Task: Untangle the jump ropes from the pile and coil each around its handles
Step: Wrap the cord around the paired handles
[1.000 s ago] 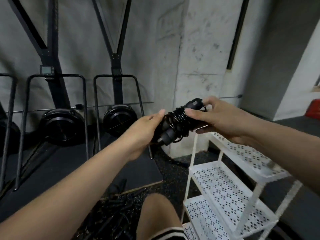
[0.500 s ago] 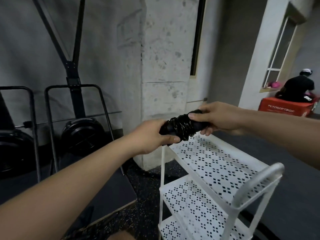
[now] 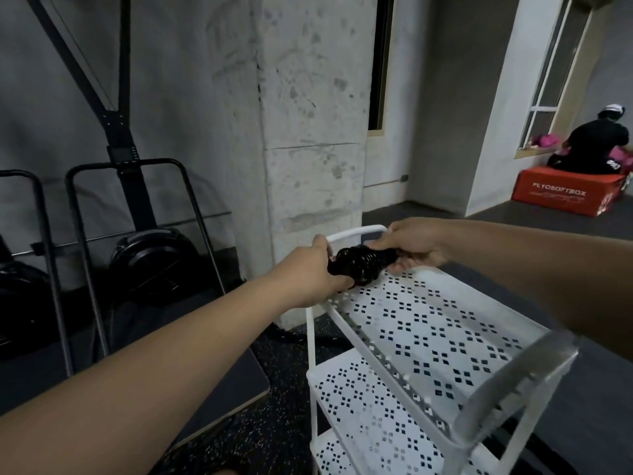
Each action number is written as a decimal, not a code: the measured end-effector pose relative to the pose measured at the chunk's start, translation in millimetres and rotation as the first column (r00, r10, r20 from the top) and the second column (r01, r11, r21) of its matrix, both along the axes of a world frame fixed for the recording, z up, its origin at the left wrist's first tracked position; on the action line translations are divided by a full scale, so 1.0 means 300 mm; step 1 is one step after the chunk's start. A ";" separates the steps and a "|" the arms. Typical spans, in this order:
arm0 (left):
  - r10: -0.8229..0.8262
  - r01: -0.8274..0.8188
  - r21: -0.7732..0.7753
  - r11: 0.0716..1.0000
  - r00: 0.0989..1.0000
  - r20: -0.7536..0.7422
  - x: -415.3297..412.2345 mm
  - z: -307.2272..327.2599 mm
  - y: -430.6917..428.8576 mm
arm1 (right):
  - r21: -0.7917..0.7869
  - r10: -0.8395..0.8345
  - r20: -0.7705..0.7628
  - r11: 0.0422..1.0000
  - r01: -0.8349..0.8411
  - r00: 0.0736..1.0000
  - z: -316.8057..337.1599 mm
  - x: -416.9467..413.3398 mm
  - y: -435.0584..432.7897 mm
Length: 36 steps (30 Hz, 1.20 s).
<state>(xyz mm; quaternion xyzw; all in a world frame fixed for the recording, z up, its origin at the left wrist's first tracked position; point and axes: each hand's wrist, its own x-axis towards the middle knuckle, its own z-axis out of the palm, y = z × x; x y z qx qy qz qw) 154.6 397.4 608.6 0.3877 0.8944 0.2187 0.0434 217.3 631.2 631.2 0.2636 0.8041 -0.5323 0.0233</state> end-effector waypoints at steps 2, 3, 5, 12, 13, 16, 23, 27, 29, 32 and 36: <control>0.014 -0.012 0.033 0.999 0.999 -0.038 0.017 -0.033 0.010 | -0.012 -0.024 -0.004 1.000 0.023 1.000 -0.023 0.002 0.007; 0.027 -0.023 0.068 0.997 0.998 -0.058 0.021 -0.047 0.011 | 0.005 -0.039 -0.014 0.999 0.039 0.999 -0.032 0.001 0.012; 0.054 -0.043 0.134 0.990 0.995 -0.079 0.024 -0.071 0.016 | 0.118 -0.053 -0.041 0.991 0.057 0.998 -0.039 -0.008 0.022; 0.081 -0.049 0.127 0.991 0.963 -0.256 0.036 -0.097 0.017 | 0.835 0.106 0.166 0.513 -0.197 0.980 0.002 -0.014 -0.025; 0.070 -0.034 0.130 0.991 0.956 -0.284 0.032 -0.098 0.013 | 0.852 0.104 0.217 0.466 -0.240 0.971 0.016 -0.010 -0.035; 0.056 -0.002 0.172 0.985 0.950 -0.308 0.020 -0.104 -0.014 | 0.876 0.052 0.321 0.363 -0.317 0.946 0.071 0.006 -0.073; 0.047 0.024 0.358 0.933 0.981 -0.188 0.004 -0.117 -0.223 | 0.923 0.173 0.201 0.296 -0.246 0.964 0.249 0.097 -0.331; 0.082 -0.089 0.394 0.915 0.996 0.035 -0.040 -0.153 -0.418 | 0.896 0.321 0.170 0.343 -0.282 0.932 0.277 0.108 -0.604; 0.120 -0.166 0.392 0.905 0.983 0.138 -0.065 -0.202 -0.542 | 0.874 0.362 0.244 0.320 -0.366 0.900 0.241 0.078 -0.750; 0.200 -0.265 0.313 0.912 0.953 0.226 -0.106 -0.336 -0.726 | 0.823 0.415 0.370 0.268 -0.500 0.831 0.110 -0.017 -0.935; 0.327 -0.419 0.166 0.893 0.857 0.399 -0.174 -0.590 -0.924 | 0.699 0.472 0.540 0.209 -0.684 0.697 -0.149 -0.161 -1.127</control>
